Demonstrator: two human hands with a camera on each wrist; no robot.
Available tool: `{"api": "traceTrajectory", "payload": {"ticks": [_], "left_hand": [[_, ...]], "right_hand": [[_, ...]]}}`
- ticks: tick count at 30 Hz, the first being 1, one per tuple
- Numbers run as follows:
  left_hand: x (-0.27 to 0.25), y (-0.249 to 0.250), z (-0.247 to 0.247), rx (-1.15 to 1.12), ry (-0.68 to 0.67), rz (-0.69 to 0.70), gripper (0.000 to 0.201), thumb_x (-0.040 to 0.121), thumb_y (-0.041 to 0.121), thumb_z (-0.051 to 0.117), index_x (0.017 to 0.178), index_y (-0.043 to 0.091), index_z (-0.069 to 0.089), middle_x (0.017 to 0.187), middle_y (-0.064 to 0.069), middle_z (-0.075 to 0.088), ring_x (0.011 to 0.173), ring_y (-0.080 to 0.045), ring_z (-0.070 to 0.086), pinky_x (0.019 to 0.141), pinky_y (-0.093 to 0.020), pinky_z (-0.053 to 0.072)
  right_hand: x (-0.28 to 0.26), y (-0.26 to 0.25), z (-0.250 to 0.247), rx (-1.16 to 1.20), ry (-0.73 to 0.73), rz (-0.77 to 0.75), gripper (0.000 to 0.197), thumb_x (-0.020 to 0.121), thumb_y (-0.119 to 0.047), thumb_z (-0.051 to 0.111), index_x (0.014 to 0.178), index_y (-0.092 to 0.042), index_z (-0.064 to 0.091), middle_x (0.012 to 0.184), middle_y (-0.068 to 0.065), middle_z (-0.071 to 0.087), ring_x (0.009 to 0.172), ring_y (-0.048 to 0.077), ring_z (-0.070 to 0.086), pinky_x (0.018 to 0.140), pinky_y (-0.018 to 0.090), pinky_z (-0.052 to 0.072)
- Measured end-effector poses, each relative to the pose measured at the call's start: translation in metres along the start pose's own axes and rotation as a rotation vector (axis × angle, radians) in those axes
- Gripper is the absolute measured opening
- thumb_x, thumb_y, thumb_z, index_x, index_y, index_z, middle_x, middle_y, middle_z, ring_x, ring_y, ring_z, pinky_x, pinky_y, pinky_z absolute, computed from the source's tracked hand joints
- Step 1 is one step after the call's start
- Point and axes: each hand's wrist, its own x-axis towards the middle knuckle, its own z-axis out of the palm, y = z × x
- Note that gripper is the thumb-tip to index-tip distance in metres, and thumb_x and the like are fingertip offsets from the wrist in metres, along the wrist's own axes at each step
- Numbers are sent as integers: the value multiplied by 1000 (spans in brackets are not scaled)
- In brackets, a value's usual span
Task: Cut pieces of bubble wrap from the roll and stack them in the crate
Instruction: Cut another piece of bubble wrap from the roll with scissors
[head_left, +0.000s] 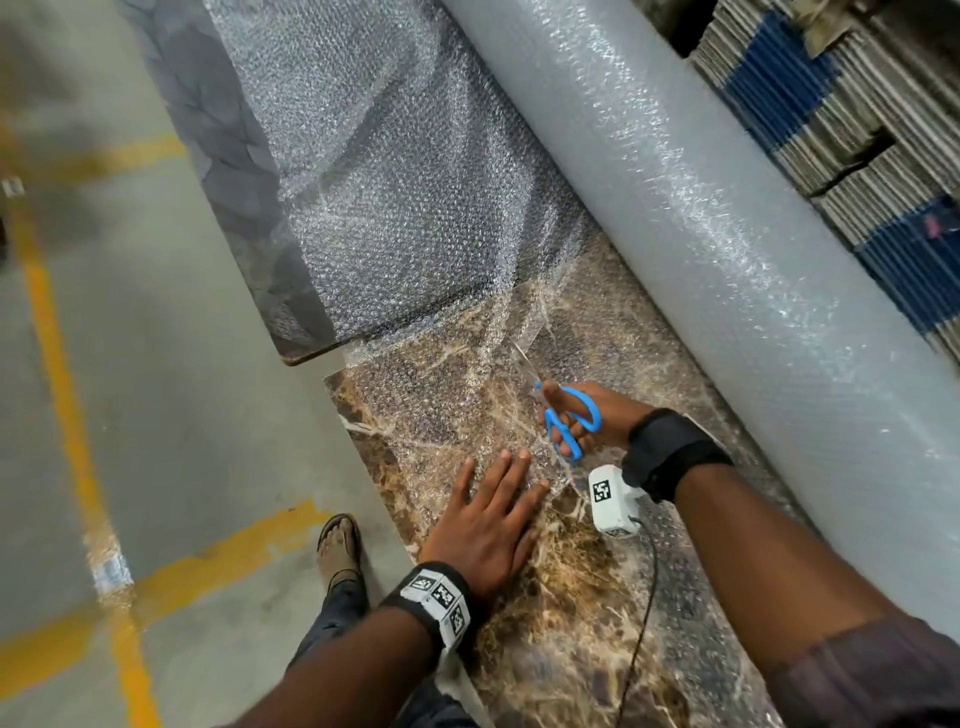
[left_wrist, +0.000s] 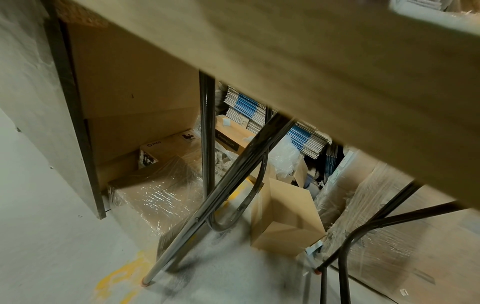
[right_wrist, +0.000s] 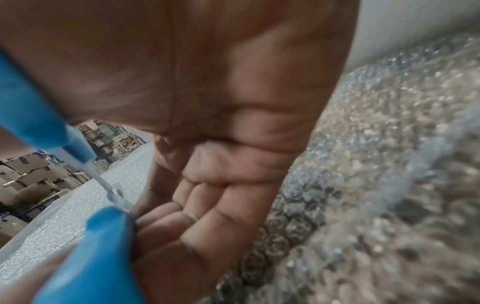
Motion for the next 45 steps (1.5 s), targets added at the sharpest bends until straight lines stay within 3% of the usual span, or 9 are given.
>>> {"api": "traceTrajectory", "payload": {"ticks": [9, 12, 19, 24, 33, 37, 41, 45], "left_hand": [[1, 1, -3, -13, 2, -1, 55, 102, 49, 22, 152, 26, 29, 163, -9, 8, 150, -28, 6, 116, -59, 13], [1, 1, -2, -12, -9, -1, 55, 102, 50, 22, 152, 26, 28, 163, -9, 8, 150, -28, 6, 116, -59, 13], [0, 1, -6, -16, -23, 3, 56, 103, 50, 19, 153, 26, 23, 163, -9, 5, 151, -27, 3, 117, -60, 11], [0, 1, -5, -21, -37, 2, 57, 102, 50, 18, 154, 26, 21, 163, -9, 5, 151, -27, 2, 116, -59, 11], [0, 0, -4, -26, -30, 7, 56, 103, 50, 21, 154, 26, 21, 163, -9, 7, 150, -28, 4, 116, -60, 11], [0, 0, -5, -33, -23, 9, 57, 103, 50, 22, 154, 25, 21, 163, -9, 5, 150, -28, 4, 116, -60, 12], [-1, 0, -4, -30, -17, 7, 56, 103, 49, 21, 154, 25, 20, 163, -9, 4, 151, -28, 3, 116, -59, 10], [0, -1, -1, -31, -16, 4, 56, 103, 49, 21, 154, 27, 21, 163, -8, 5, 151, -27, 4, 117, -59, 10]], "right_hand": [[21, 4, 6, -22, 116, -44, 92, 41, -83, 76, 80, -1, 63, 63, 13, 63, 51, 24, 58, 53, 31, 50], [22, 6, 5, -46, 152, -76, 91, 39, -85, 76, 78, -3, 66, 60, 10, 64, 45, 21, 57, 51, 29, 51], [20, 9, 4, 24, 126, -72, 99, 40, -86, 73, 85, 2, 61, 59, 9, 63, 45, 18, 59, 45, 24, 48], [23, 4, 2, 31, 99, -47, 95, 39, -87, 73, 83, -3, 62, 68, 15, 64, 51, 22, 62, 47, 26, 51], [40, -1, 4, -31, 121, -85, 96, 47, -88, 69, 83, 1, 62, 65, 14, 63, 53, 25, 59, 53, 31, 49], [43, 1, 2, -66, 135, -119, 86, 55, -82, 69, 81, 0, 64, 65, 14, 63, 51, 23, 57, 50, 28, 48], [41, 1, 1, -77, 164, -154, 64, 66, -64, 71, 78, -2, 66, 63, 13, 61, 46, 19, 51, 51, 28, 44], [33, 2, 1, -54, 101, -102, 85, 55, -83, 69, 81, -3, 63, 62, 10, 62, 50, 22, 56, 51, 29, 47]]}}
